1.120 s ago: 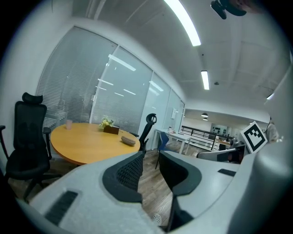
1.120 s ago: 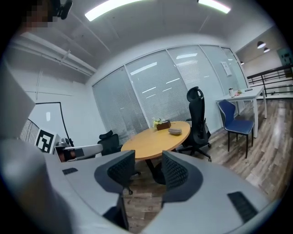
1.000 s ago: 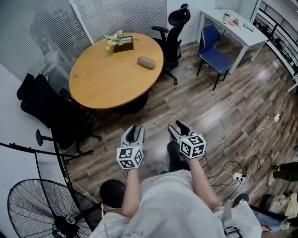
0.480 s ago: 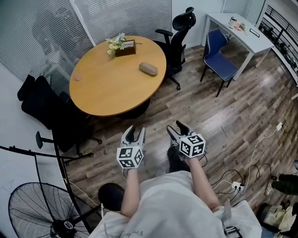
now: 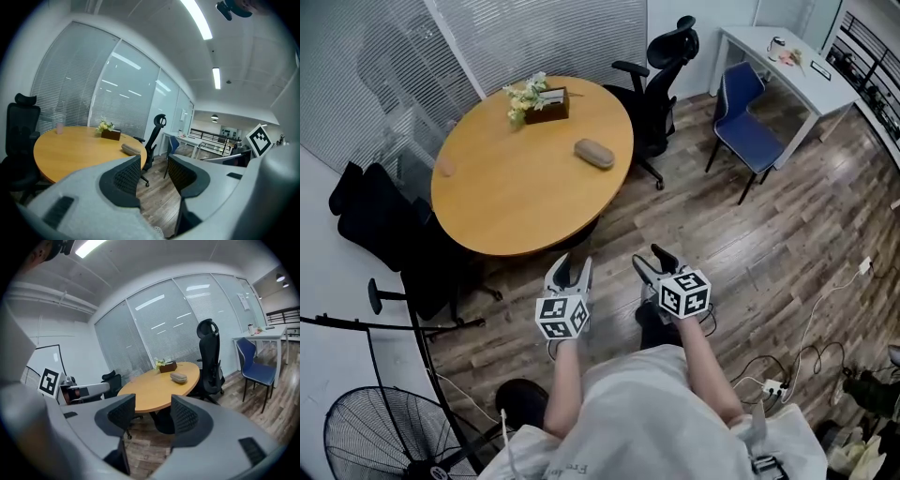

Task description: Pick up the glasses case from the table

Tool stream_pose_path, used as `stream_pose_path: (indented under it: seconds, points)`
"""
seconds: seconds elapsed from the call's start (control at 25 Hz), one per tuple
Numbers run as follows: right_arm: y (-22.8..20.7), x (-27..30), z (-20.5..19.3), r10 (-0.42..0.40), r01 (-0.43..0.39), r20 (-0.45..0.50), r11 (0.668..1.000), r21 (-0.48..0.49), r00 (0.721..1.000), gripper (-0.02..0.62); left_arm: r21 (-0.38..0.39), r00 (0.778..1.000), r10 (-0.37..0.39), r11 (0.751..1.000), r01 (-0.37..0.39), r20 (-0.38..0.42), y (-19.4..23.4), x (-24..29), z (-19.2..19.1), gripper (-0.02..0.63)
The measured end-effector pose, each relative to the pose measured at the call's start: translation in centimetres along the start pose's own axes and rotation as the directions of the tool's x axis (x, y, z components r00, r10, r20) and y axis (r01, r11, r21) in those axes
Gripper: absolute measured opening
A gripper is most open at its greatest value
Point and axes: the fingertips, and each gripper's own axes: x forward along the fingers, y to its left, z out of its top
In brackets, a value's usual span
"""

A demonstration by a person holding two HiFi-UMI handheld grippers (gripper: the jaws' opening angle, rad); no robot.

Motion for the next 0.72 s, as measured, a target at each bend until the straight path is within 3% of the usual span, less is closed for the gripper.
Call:
stream_pose_path:
  seconds: [0.52,0.72]
  points:
    - [-7.5,9.4,6.1,0.087,-0.087,-0.064,0.996,0.0,0.994,0.221,-0.045,0.995,0.098,0.994,-0.099,-0.017,3.7,11.4,3.6,0.169]
    - [-10.4,10.7,9.3,0.097,-0.095,-0.05,0.995,0.039,0.994,0.221,-0.012,0.993,0.113,0.993,-0.114,-0.044,2.8,14.3,6.0,0.169]
